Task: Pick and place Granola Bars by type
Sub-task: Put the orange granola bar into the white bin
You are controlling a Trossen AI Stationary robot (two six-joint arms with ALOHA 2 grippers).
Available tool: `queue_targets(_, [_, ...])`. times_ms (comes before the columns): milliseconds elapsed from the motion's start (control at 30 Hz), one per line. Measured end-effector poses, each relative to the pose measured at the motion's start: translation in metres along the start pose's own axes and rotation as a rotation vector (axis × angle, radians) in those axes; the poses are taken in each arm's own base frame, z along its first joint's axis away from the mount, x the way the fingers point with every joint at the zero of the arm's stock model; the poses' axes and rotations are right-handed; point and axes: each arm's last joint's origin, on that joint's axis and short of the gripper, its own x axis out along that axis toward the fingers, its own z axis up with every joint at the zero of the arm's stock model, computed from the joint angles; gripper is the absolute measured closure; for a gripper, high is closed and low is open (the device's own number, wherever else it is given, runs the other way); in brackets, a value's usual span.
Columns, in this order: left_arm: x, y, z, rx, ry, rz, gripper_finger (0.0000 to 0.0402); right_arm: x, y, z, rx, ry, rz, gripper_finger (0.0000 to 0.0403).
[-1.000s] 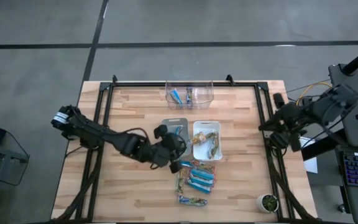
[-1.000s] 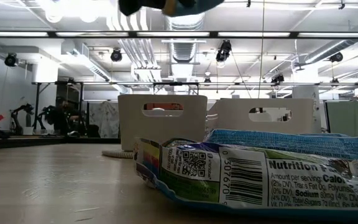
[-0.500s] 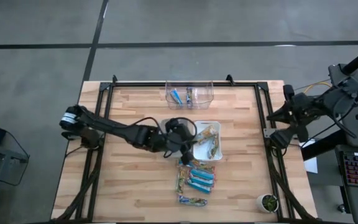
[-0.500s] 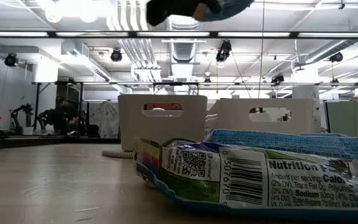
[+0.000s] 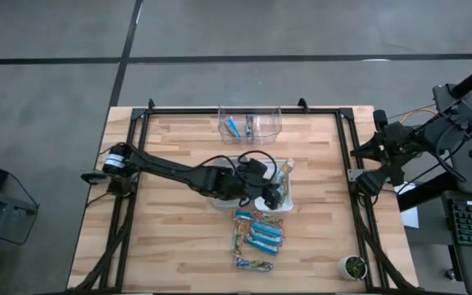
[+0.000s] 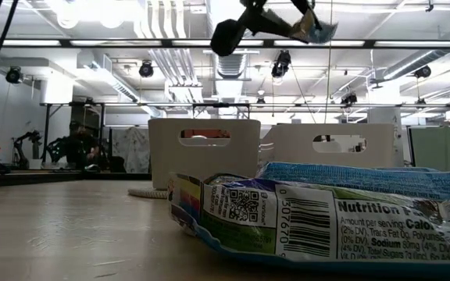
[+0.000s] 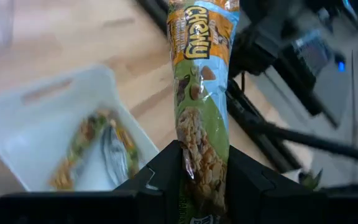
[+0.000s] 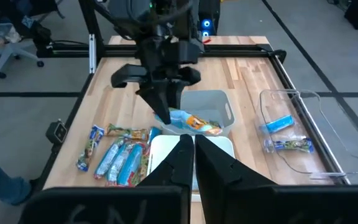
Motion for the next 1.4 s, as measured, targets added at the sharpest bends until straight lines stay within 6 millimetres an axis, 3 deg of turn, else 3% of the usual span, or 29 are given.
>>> queue_targets(167, [0.011, 0.004, -0.009, -0.275, 0.012, 0.032, 0.0319, 0.000, 0.000, 0.000, -0.008, 0.001, 0.000, 0.0394])
queue_targets(433, [0.034, 0.014, -0.028, -0.453, 0.035, 0.083, 0.0319, 0.000, 0.000, -0.001, -0.030, 0.007, -0.002, 0.0394])
queue_targets(1400, [0.047, 0.031, -0.025, -0.514, 0.020, 0.145, 0.0319, 0.001, 0.000, -0.002, -0.033, 0.027, -0.006, 0.0394])
